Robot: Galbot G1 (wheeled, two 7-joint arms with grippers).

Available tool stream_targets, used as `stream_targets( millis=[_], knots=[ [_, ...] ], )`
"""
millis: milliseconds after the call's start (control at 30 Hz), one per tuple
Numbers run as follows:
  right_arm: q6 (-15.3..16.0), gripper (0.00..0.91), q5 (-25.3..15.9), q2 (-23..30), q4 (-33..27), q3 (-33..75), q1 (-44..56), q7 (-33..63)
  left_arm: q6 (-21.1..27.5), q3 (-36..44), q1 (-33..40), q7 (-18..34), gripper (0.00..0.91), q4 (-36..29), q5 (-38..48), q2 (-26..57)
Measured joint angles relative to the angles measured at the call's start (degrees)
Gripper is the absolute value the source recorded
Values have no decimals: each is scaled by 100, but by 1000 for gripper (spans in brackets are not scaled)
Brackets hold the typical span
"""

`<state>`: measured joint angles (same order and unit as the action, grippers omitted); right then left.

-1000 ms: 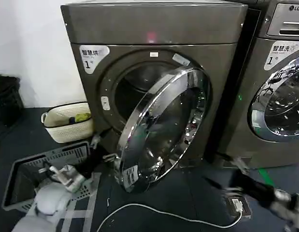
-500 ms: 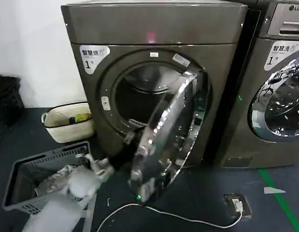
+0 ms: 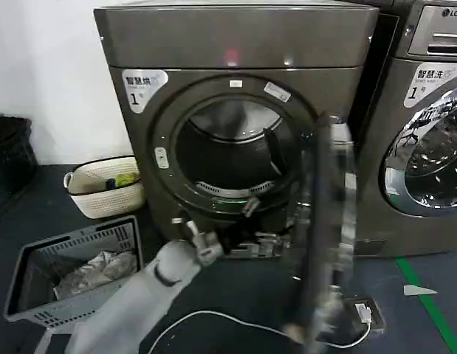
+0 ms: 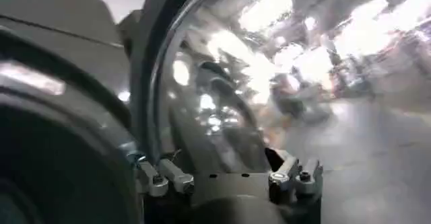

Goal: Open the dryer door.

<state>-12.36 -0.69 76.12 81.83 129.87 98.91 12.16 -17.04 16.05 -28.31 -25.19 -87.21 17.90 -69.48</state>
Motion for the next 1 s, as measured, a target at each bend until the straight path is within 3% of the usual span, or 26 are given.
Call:
stream_targets(
  millis=[300,533,667,1000],
  knots=[
    [-40,907,74,-117,-683,787,430,400,12,685,435,28,907,617,-284,-939],
    [67,907,33,-298,-1000,1041,615,583,-29,879,832,44,907,1207,-281,-1553],
    [-26,907,-12,-440,-1270,1123,690,573,-22,878,1023,97,907,1568,-328,-1840],
    [-180,907,-17,-520,-1359,1031,660,387,32,822,1076,105,907,1838,-363,-2078]
  ],
)
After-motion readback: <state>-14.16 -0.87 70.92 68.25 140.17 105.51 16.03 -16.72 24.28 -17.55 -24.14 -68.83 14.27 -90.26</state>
